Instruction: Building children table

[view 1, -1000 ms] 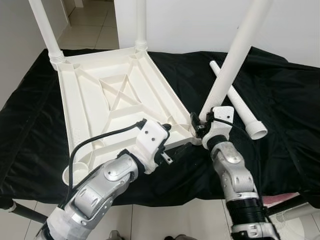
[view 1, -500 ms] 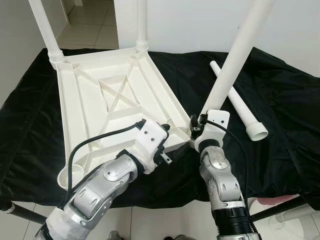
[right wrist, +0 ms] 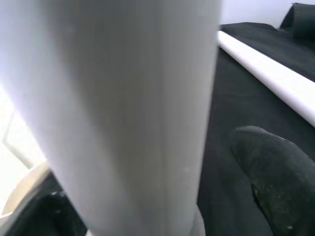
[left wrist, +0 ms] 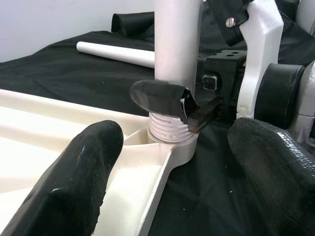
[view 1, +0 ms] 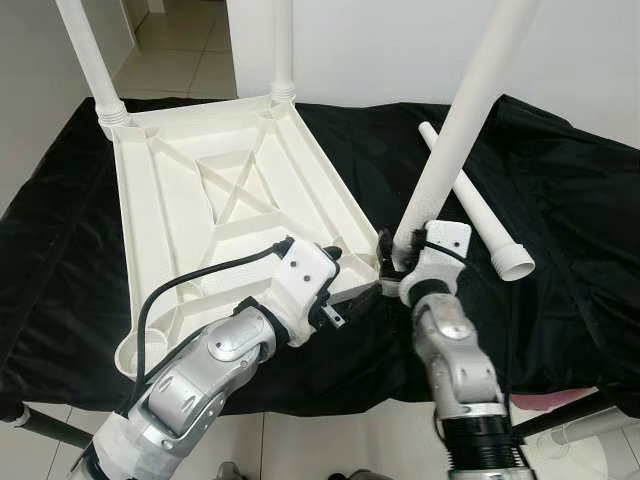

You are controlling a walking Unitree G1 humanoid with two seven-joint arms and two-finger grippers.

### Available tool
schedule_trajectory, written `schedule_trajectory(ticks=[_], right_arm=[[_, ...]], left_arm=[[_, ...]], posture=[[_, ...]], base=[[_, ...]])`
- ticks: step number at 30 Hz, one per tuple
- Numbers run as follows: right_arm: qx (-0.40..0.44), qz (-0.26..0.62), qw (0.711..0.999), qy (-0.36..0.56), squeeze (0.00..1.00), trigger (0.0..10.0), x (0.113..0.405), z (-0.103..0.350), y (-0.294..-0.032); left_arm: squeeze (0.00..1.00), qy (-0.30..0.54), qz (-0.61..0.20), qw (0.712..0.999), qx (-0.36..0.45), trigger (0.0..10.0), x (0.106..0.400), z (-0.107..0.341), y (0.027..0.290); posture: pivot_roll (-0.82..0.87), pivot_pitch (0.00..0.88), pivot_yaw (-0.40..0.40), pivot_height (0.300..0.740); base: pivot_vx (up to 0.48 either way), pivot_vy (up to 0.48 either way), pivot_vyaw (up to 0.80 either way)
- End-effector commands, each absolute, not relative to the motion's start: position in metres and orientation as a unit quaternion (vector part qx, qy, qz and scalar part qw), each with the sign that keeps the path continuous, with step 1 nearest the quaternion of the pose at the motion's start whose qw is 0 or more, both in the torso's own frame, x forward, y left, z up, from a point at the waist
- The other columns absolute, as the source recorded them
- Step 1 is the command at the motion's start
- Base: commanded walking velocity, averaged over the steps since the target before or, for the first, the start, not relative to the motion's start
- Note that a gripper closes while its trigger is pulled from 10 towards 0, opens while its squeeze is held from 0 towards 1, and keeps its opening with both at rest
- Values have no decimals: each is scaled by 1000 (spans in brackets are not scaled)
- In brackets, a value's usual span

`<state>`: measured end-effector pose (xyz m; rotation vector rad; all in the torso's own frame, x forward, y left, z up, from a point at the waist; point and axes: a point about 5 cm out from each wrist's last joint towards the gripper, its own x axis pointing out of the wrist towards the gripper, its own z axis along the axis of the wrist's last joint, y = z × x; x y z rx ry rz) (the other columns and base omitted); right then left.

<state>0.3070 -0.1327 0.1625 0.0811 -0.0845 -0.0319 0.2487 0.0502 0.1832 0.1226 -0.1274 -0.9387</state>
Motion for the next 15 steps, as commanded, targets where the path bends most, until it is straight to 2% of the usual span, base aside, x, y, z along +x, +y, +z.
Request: schedule_trajectory(ticks=[1,3,4,5,7,10,12,15], right_arm=[[37,-9,998,-46,1000,10000,307,161,-139],[35,-4,998,-46,1000,10000,308,161,-140],[29,17,999,-43,329,10000,308,159,-140],[24,37,998,-40,0,10000,308,158,-140],[24,37,998,-40,0,10000,308,158,-140],[0,106,993,-50,0,10000,311,159,-139],[0,106,993,-50,0,10000,311,159,-139],[-24,154,986,-66,0,10000,315,163,-140]], left_arm=[[0,-54,-517,852,68,10000,242,179,46],[0,-54,-517,852,68,10000,243,180,46],[0,-54,-517,852,69,10000,243,180,46],[0,-54,-517,852,69,10000,243,179,46],[0,-54,-517,852,69,10000,243,179,46],[0,-54,-516,852,70,10000,245,180,45],[0,-54,-516,852,70,10000,245,180,45],[0,-55,-514,853,71,10000,245,180,46]], posture=[[-41,71,-40,740],[-42,72,-39,740],[-45,71,-37,740],[-47,73,-36,740],[-47,73,-36,740],[-49,81,-28,740],[-49,81,-28,740],[-50,90,-19,740]], base=[[0,0,0],[0,0,0],[0,0,0],[0,0,0],[0,0,0],[0,0,0],[0,0,0],[0,0,0]])
